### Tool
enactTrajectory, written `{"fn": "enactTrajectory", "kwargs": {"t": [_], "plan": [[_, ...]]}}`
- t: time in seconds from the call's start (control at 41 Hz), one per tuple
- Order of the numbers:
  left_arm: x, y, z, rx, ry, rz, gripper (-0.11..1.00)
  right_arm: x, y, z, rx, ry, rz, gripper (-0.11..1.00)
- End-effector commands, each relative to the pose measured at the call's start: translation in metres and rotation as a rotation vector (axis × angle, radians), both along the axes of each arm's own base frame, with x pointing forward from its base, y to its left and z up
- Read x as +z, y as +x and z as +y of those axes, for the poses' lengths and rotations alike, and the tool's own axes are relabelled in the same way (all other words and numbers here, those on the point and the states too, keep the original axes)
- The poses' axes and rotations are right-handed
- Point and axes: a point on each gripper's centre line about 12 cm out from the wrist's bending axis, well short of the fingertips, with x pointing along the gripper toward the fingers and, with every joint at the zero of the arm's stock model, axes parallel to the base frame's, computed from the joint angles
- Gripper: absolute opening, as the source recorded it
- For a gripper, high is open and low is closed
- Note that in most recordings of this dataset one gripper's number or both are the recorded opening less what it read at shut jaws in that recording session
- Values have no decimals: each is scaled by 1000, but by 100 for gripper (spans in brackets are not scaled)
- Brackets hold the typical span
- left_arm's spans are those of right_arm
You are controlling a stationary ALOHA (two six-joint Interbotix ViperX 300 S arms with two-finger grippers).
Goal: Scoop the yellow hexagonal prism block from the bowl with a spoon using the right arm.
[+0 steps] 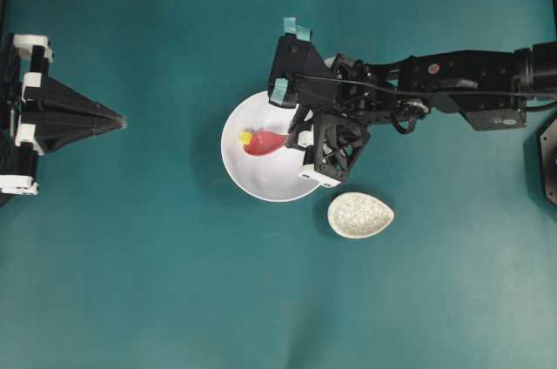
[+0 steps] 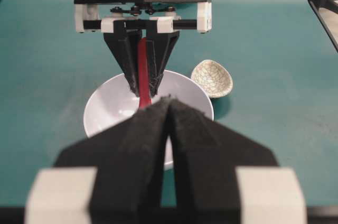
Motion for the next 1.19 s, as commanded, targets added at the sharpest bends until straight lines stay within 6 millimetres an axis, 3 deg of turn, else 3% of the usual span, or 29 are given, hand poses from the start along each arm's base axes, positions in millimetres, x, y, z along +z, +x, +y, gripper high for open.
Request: {"fn": "enactTrajectory", "kwargs": {"t": [0.0,1.17], "plan": [[5,2,0,-2,3,-17,-1,6,2,1,2,-8,-37,24],[5,2,0,-1,1,-17,-1,-9,-25,12,-10,-56,-239,24]]}}
